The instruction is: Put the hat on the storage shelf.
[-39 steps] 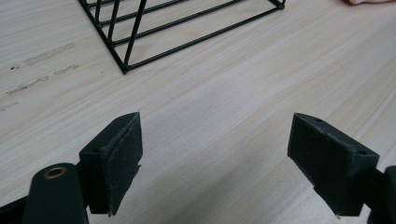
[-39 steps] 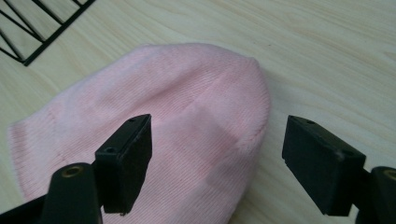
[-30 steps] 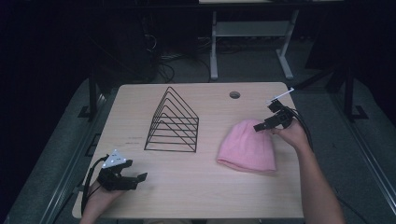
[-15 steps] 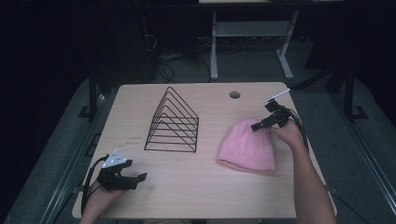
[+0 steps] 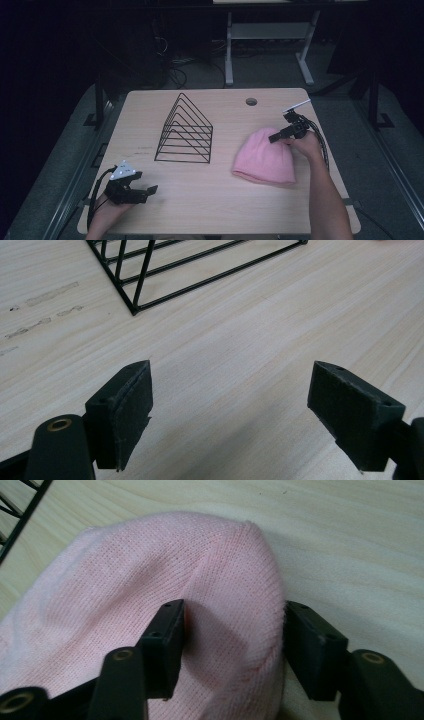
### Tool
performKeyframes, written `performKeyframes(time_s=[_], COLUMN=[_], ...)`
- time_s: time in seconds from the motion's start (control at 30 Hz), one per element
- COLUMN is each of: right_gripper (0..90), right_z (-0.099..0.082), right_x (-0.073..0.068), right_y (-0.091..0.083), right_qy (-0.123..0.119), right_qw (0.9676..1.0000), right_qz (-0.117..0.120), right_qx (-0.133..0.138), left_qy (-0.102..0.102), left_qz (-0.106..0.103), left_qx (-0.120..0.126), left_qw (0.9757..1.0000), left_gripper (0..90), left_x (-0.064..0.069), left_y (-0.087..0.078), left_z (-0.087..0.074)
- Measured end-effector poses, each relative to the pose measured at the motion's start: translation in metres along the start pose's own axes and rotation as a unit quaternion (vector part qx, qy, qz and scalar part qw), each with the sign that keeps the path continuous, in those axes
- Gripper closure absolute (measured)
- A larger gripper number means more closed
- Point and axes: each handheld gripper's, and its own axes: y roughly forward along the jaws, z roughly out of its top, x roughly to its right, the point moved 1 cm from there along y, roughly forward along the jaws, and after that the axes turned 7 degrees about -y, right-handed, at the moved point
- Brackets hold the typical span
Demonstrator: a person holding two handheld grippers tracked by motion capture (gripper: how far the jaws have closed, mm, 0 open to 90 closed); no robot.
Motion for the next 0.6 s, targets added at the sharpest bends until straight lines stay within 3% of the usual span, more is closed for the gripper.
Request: performKeyframes(time_s=[0.3,0.6], right_gripper=[69.8,75.2], right_z=[-0.002,-0.003], right_x=[-0.002,-0.011], right_y=[-0.002,-0.020], right_qy=[-0.003,-0.014], right_qw=[0.9998,0.9984], right_qz=[0.019,0.038], right_qx=[0.006,0.039], left_qy=[-0.004,-0.005], left_qz=[-0.001,-0.007], left_qx=[0.000,-0.001], left_qw=[1.0000,1.0000], left_gripper=[19.6,20.9], left_x=[-0.001,-0.001], left_y=[-0.001,0.000], left_z=[-0.001,0.000])
